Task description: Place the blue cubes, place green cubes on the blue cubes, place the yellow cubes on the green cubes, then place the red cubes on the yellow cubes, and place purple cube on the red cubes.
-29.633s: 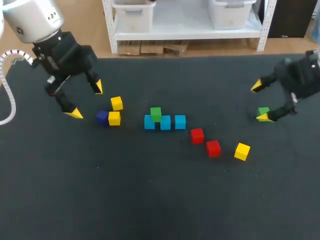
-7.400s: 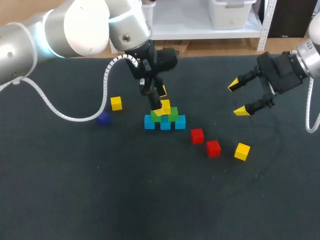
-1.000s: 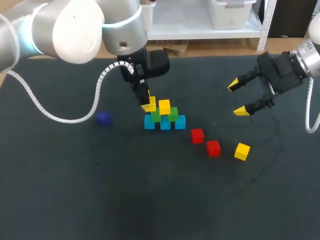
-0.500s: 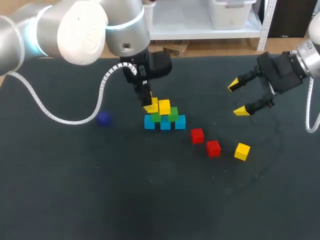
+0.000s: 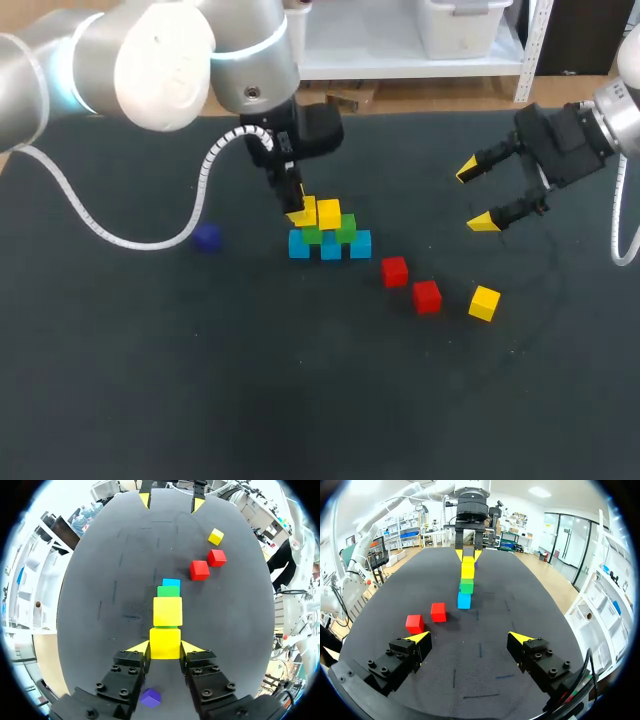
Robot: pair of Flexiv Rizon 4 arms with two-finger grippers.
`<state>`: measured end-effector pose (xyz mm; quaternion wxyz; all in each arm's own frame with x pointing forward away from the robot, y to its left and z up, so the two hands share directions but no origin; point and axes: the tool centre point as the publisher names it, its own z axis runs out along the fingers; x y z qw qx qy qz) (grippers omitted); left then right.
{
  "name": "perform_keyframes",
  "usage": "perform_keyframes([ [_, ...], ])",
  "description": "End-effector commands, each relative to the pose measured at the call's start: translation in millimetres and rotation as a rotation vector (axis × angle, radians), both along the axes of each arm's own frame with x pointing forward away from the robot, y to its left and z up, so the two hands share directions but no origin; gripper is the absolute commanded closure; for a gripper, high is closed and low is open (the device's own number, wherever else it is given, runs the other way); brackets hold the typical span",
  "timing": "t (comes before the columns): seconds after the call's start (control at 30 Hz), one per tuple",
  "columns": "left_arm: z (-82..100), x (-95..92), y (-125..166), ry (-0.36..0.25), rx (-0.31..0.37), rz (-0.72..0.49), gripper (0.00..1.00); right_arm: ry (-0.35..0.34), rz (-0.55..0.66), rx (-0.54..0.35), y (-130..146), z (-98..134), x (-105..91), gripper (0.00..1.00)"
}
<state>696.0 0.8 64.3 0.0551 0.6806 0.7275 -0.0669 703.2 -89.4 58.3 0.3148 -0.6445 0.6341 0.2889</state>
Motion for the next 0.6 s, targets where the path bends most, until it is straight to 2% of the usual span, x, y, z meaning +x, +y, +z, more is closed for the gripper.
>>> perform_keyframes([
  [0.03, -1.1, 2.3, -1.7, 0.005, -0.001, -0.003, 1.00, -0.002, 0.000, 0.002, -0.1, -0.2, -0.2, 0.00],
  [0.5, -2.7, 1.3, -2.4, 0.007, -0.002, -0.004, 1.00, -0.002, 0.000, 0.002, -0.1, -0.2, -0.2, 0.00],
  [0.6, -3.2, 0.9, -3.4, 0.007, -0.003, -0.005, 0.94, -0.002, 0.000, 0.002, -0.1, -0.2, -0.2, 0.00],
])
